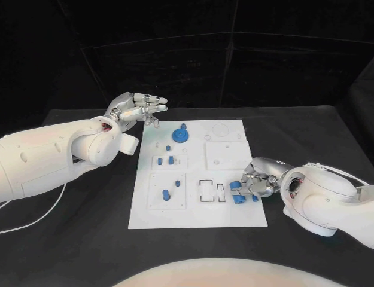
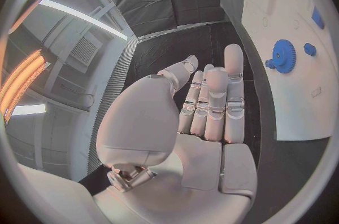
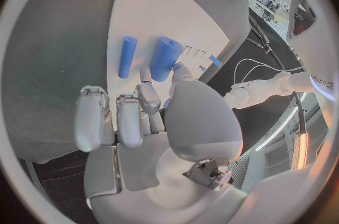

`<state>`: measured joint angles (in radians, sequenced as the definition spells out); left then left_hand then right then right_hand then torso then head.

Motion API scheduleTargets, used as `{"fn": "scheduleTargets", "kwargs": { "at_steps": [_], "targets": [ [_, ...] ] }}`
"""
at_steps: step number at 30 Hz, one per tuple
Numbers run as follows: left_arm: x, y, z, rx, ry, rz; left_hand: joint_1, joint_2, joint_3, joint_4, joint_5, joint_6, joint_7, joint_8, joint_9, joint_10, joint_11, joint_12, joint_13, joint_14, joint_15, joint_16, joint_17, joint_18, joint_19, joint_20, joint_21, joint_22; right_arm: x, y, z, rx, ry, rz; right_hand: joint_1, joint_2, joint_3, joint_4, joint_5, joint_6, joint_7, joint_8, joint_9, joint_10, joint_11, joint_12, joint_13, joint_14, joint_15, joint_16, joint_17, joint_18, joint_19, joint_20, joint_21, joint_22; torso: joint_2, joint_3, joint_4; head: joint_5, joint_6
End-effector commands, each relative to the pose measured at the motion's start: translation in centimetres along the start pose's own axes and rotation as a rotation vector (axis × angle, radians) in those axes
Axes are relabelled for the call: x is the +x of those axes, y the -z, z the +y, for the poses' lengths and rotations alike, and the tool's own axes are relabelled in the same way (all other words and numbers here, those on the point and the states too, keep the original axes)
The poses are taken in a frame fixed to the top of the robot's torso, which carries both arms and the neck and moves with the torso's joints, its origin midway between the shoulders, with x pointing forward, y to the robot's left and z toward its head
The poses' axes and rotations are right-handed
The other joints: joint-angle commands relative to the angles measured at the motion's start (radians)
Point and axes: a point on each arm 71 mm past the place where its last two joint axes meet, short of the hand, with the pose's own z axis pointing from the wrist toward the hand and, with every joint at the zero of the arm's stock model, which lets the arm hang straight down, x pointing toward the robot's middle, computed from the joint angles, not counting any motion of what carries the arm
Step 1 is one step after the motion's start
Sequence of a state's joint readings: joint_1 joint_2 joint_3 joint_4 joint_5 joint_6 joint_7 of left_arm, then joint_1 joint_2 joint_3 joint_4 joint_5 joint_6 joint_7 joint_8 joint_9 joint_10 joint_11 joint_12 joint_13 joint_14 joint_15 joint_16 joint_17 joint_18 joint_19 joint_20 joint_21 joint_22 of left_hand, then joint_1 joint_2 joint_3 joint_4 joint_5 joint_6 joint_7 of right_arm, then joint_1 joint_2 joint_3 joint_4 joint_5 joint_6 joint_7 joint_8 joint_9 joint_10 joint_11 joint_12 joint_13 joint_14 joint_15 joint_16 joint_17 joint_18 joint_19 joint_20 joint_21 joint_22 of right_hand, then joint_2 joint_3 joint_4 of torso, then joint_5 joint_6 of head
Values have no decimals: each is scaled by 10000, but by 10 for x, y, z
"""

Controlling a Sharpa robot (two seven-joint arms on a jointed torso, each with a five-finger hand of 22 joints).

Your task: Assemble the parts on the task board

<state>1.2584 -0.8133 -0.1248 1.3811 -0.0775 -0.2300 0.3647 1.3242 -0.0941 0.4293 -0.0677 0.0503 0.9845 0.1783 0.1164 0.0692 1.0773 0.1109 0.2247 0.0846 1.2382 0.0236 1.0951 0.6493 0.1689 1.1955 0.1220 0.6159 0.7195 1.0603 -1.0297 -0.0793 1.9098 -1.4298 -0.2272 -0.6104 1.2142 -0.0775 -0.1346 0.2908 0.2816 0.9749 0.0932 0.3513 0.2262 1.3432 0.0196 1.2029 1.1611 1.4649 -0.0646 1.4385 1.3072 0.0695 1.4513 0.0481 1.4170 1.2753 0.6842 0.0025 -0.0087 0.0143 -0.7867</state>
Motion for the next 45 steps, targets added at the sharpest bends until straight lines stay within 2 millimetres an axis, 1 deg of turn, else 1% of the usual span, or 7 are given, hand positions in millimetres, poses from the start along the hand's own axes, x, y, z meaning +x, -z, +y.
{"fn": "scheduleTargets", "kwargs": {
  "at_steps": [1,10,22,25,27,35,45],
  "targets": [
    [1,0,-1,16,72,106,-31,58,-68,-17,25,-1,43,40,2,-46,6,58,15,-83,12,-37,-17,136,-72,4,-69,-9,3,-1,0,25,330,129,-58,25,-47,-7,-2,-96,-4,51,9,-39,-59,-52,-8,589,65,40,8,-95,51,12,52,8,3,-2,-4,31,-5],
    [1,0,-1,8,80,125,-31,58,-68,-17,25,-1,43,40,2,-46,6,58,15,-83,12,-37,-17,136,-72,4,-69,-9,12,-6,3,-39,1100,372,416,150,-107,-97,22,-166,-8,222,156,-83,-65,-109,61,581,66,45,34,-102,46,16,64,46,-4,-6,-8,48,-18],
    [0,0,-1,12,76,108,-31,58,-68,-17,25,-1,43,40,2,-46,6,58,15,-83,12,-37,-17,136,-72,4,-69,-9,8,-1,5,-136,470,-419,696,520,-254,-46,1057,-64,-82,486,385,101,-131,22,359,599,14,92,141,-116,81,-36,113,142,-6,1,-26,60,9],
    [0,0,-1,9,73,103,-31,58,-68,-17,25,-1,43,40,2,-46,6,58,15,-83,12,-37,-17,136,-72,4,-69,-9,7,3,4,-188,20,-520,679,626,-284,-32,1216,-33,-102,524,426,141,-149,44,411,606,-1,109,176,-119,90,-51,124,161,-16,-17,0,43,4],
    [0,0,-1,8,73,102,-31,58,-68,-17,25,-1,43,40,2,-46,6,58,15,-83,12,-37,-17,136,-72,4,-69,-9,5,6,5,-279,-246,-661,689,658,-294,-37,1275,-15,-112,541,444,162,-158,61,440,610,-8,119,197,-122,96,-57,131,175,-24,-29,5,24,21],
    [0,0,-1,7,78,115,-29,59,-82,-19,25,-3,44,44,3,-55,6,71,16,-84,12,-26,-10,137,-73,6,-75,-14,3,16,16,-722,-931,-1016,655,703,-375,-23,1469,32,-139,587,498,215,-182,82,499,621,-30,148,254,-132,119,-78,158,225,-8,-18,1,87,14],
    [1,0,-1,3,87,139,-29,59,-82,-19,25,-3,44,44,3,-55,6,71,16,-84,12,-26,-10,137,-73,6,-75,-14,8,12,32,-1038,-1130,-671,459,798,-501,8,1492,80,-168,640,562,249,-206,71,533,624,-51,156,272,-134,128,-98,166,239,3,-21,-1,110,17]
  ]
}}
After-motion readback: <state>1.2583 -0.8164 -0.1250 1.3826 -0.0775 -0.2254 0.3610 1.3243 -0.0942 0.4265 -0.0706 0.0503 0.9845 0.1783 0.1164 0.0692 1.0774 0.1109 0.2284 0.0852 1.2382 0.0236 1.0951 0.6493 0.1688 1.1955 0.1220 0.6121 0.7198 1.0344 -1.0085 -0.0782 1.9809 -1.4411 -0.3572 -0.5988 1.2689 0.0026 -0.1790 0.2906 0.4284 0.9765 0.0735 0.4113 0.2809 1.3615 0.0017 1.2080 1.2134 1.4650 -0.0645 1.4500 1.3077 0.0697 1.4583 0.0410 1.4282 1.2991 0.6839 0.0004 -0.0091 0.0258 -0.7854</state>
